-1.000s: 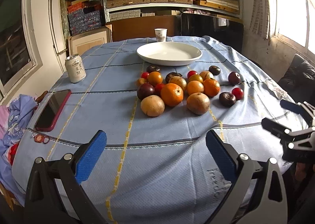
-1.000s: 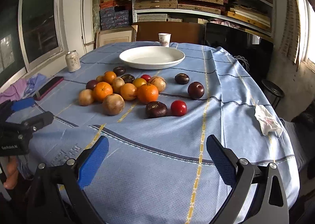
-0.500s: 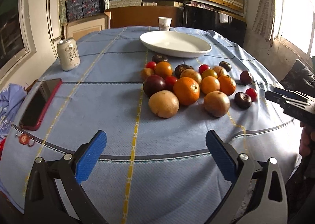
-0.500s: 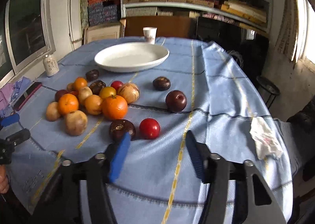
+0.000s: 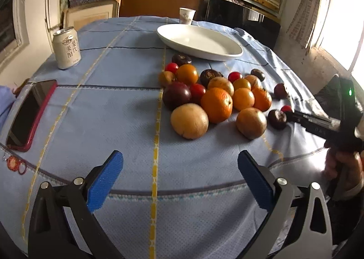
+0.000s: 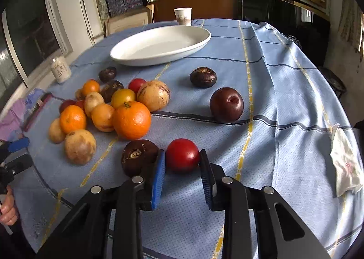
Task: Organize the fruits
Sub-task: 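Grasp the tan round fruit with the left tool while the right tool grasps the red tomato, then carry both fruits to the white plate and open both tools to release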
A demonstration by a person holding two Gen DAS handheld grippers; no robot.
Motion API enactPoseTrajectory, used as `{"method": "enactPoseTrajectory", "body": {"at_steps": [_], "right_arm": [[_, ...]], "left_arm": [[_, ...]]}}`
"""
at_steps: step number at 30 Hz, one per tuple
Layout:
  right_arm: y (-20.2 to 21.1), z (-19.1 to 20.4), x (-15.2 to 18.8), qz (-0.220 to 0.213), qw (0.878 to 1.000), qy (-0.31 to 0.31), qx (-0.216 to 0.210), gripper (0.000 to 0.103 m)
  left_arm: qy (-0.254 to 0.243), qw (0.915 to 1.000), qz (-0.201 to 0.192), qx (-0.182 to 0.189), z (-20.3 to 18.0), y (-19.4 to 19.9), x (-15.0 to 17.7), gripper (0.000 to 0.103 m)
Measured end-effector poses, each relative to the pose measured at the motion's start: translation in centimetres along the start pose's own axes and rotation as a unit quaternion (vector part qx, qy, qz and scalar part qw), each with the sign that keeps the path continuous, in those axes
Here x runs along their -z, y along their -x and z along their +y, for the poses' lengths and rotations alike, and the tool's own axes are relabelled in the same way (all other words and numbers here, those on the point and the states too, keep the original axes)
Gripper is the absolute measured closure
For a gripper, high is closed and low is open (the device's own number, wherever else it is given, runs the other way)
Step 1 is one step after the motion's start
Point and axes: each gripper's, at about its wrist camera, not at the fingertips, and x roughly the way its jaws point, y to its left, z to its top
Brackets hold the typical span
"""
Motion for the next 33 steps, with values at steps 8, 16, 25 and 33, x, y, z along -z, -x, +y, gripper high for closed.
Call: {"method": "enactPoseTrajectory", "body": {"at_steps": [8, 16, 25, 33], "right_arm": [[0.4, -1.3, 0.4, -0.006, 0.999, -0.035, -0.024, 0.073], [0.2, -1.6, 0.6, 0.000, 0.999, -0.041, -0.033, 0.072], [0.0, -1.6, 0.6, 0.001, 0.998, -0.042, -0.036, 0.072], [0.2, -1.6, 0.7, -0.004, 0.998, -0.045, -0.035, 0.072]], "left_arm": [[-0.025, 0.9993, 0.029, -0.003, -0.5, -2.9, -2.9, 0.028], [-0.021, 0.9971, 0.070, 0.018, -0.9, -5.8, -3.2, 0.051], [-0.028, 0.9968, 0.073, 0.016, -1.3, -6.8, -3.9, 0.054], [-0.018, 0.9968, 0.072, 0.030, -0.8, -6.3, -3.8, 0.058]]}}
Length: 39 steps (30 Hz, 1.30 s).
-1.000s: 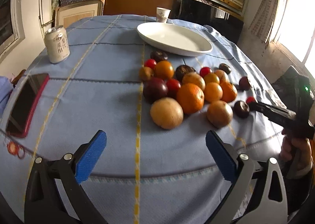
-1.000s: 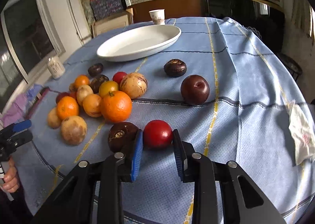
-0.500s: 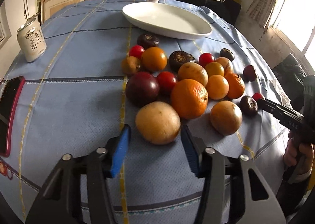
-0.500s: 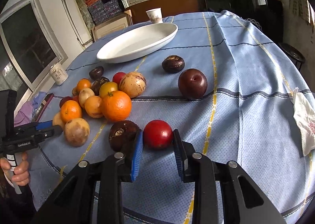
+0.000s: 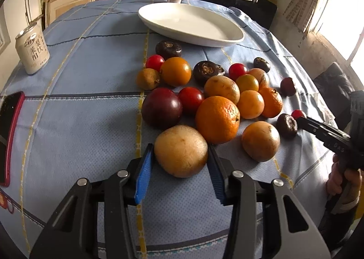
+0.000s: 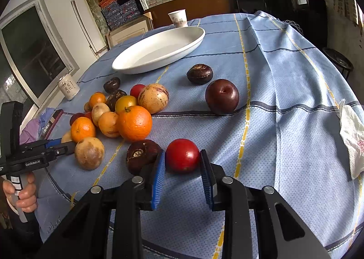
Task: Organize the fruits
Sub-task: 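Carry both fruits to the white plate and open both tools to release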
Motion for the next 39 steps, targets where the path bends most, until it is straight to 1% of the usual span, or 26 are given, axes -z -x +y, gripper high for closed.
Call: {"method": "enactPoseTrajectory", "body": {"at_steps": [4, 7, 8, 9, 11, 13, 14, 16, 18, 21, 25, 30, 32, 33, 34, 36, 38, 39], "right_arm": [[0.7, 0.2, 0.0, -0.007, 1.000, 0.003, -0.002, 0.073], [1.8, 0.8, -1.1, -0.008, 1.000, 0.004, -0.025, 0.073], [2.3, 1.4, -2.3, -0.016, 0.999, 0.008, -0.040, 0.073], [2.6, 1.8, -3.1, -0.023, 0.999, 0.014, -0.045, 0.073], [2.8, 3.2, -5.7, -0.046, 0.997, 0.037, -0.047, 0.073], [2.1, 4.2, -8.2, -0.063, 0.996, 0.050, -0.041, 0.073], [0.8, 4.6, -10.2, -0.062, 0.996, 0.047, -0.045, 0.073], [-1.3, 4.8, -12.4, -0.053, 0.997, 0.037, -0.051, 0.073], [-4.2, 5.1, -14.9, -0.039, 0.998, 0.029, -0.045, 0.073], [-8.0, 5.4, -17.2, -0.021, 0.999, 0.031, -0.026, 0.073], [-11.7, 5.4, -18.6, 0.005, 1.000, 0.027, -0.012, 0.073], [-14.0, 5.3, -19.1, 0.024, 0.999, 0.027, -0.003, 0.072], [-14.2, 5.4, -19.1, 0.028, 0.999, 0.029, -0.001, 0.071], [-14.0, 5.5, -19.1, 0.028, 0.999, 0.029, -0.002, 0.066], [-13.6, 5.6, -19.1, 0.026, 0.999, 0.029, -0.004, 0.060], [-11.9, 5.9, -19.1, 0.006, 0.999, 0.037, -0.003, 0.058], [-9.2, 6.1, -18.4, -0.014, 0.999, 0.041, -0.001, 0.056], [-8.1, 6.0, -18.0, -0.021, 0.999, 0.038, -0.003, 0.051]], "left_arm": [[0.003, 0.9997, -0.008, 0.021, 0.5, 1.5, 0.1, 0.058], [-0.008, 0.9991, -0.028, 0.030, 0.5, 3.1, -1.2, 0.058], [-0.014, 0.9987, -0.038, 0.032, 0.3, 3.7, -2.1, 0.058], [-0.018, 0.9980, -0.050, 0.034, 0.1, 4.2, -3.3, 0.058], [-0.023, 0.9962, -0.074, 0.040, -0.3, 4.7, -6.3, 0.058], [-0.021, 0.9950, -0.086, 0.045, -0.7, 4.2, -9.4, 0.058], [-0.021, 0.9949, -0.087, 0.047, -0.9, 3.4, -11.4, 0.058], [-0.023, 0.9957, -0.080, 0.040, -1.3, 1.5, -14.2, 0.058], [-0.022, 0.9976, -0.061, 0.025, -1.5, -1.4, -17.0, 0.058], [-0.007, 0.9995, -0.024, 0.020, -1.0, -5.2, -19.2, 0.058], [-0.005, 1.0000, -0.005, -0.003, -0.5, -8.3, -20.4, 0.058], [0.000, 1.0000, 0.002, 0.004, 0.2, -9.7, -21.4, 0.057], [-0.002, 1.0000, -0.005, -0.006, 0.1, -9.7, -21.6, 0.045], [-0.003, 0.9998, -0.013, -0.012, 0.1, -9.4, -21.6, 0.033], [-0.005, 0.9994, -0.028, -0.020, 0.0, -8.6, -21.5, 0.027], [-0.007, 0.9985, -0.047, -0.026, 0.0, -7.1, -21.3, 0.018], [-0.011, 0.9972, -0.070, -0.026, -0.1, -4.5, -20.3, 0.014], [-0.013, 0.9965, -0.079, -0.022, 0.0, -3.3, -19.6, 0.012]]}}
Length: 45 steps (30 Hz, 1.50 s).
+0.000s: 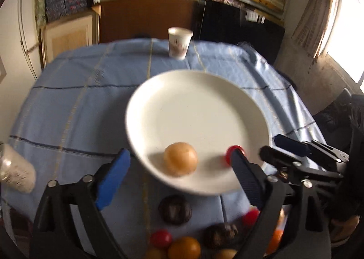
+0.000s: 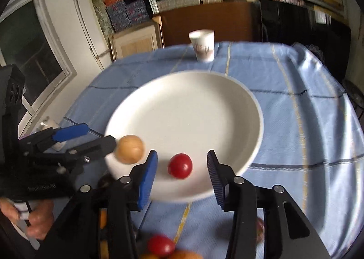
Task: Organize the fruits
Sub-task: 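Carry both fruits to the white plate and open both tools to release, then move the left tool to the brown fruit while the right tool approaches the dark plum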
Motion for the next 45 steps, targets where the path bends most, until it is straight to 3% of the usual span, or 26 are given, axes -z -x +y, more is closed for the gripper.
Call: {"method": "enactPoseTrajectory", "body": {"at_steps": [3, 7, 11, 17, 22, 26, 32, 45], "right_arm": [[4.1, -0.5, 2.7, -0.036, 0.999, -0.016, -0.007, 0.042], [7.9, -1.1, 8.9, -0.040, 0.999, -0.028, 0.021, 0.042], [9.6, -0.7, 13.9, -0.024, 0.999, -0.014, 0.046, 0.042], [9.3, 0.5, 17.0, -0.007, 0.998, 0.028, 0.062, 0.042], [8.8, 0.4, 17.6, 0.000, 0.999, 0.014, 0.045, 0.042], [8.5, 0.1, 18.0, 0.013, 0.999, -0.005, 0.037, 0.040], [8.0, 1.7, 18.3, 0.024, 0.998, 0.031, 0.055, 0.040], [7.5, 2.2, 18.3, 0.036, 0.995, 0.049, 0.078, 0.045]], "left_arm": [[0.005, 0.9996, -0.027, 0.011, 0.4, 3.5, 2.4, 0.005], [0.029, 0.9986, -0.030, 0.032, 1.0, 7.1, 7.9, 0.005], [0.029, 0.9985, -0.034, 0.033, 0.6, 9.3, 13.8, 0.005], [0.005, 0.9999, -0.008, 0.010, -0.6, 9.5, 19.4, 0.005], [-0.008, 0.9999, 0.008, -0.009, -1.2, 8.7, 20.2, 0.005], [-0.029, 0.9996, 0.000, 0.003, -1.8, 9.0, 20.4, 0.005], [-0.015, 0.9999, -0.002, 0.001, -1.3, 9.1, 20.2, 0.005], [-0.002, 0.9996, 0.018, 0.023, -0.9, 8.3, 20.0, 0.005]]}}
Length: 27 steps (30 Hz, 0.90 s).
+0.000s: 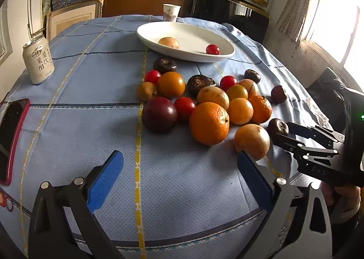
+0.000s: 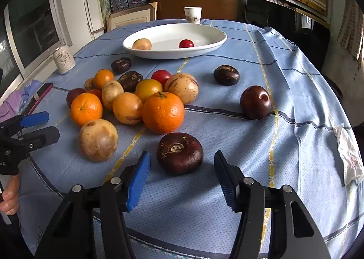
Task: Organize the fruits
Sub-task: 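Move the left tool to the brown fruit while the right tool approaches the dark plum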
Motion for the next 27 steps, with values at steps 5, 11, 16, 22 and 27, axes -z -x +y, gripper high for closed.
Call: {"method": "enactPoseTrajectory", "body": {"at_steps": [5, 11, 16, 22, 27], "right_arm": [[0.1, 0.3, -0.3, -0.003, 1.000, 0.005, 0.001, 0.046], [-0.8, 0.3, -0.7, 0.014, 1.000, 0.002, 0.010, 0.047], [-0.8, 0.3, -0.7, 0.017, 1.000, 0.002, 0.010, 0.047], [-0.9, 0.0, -0.6, 0.020, 1.000, -0.006, -0.003, 0.049], [-0.9, 0.0, -0.6, 0.019, 1.000, -0.006, -0.010, 0.053]], "left_arm": [[0.001, 1.0000, 0.001, 0.001, 0.0, -0.1, 0.0, 0.005], [0.001, 1.0000, 0.001, 0.001, 0.0, -0.1, 0.0, 0.005], [0.005, 1.0000, 0.003, 0.003, 0.1, -0.2, 0.1, 0.005], [0.009, 0.9999, 0.010, 0.005, 0.2, -0.4, 0.1, 0.005], [0.022, 0.9996, 0.015, 0.000, 0.5, -0.6, 0.1, 0.005]]}}
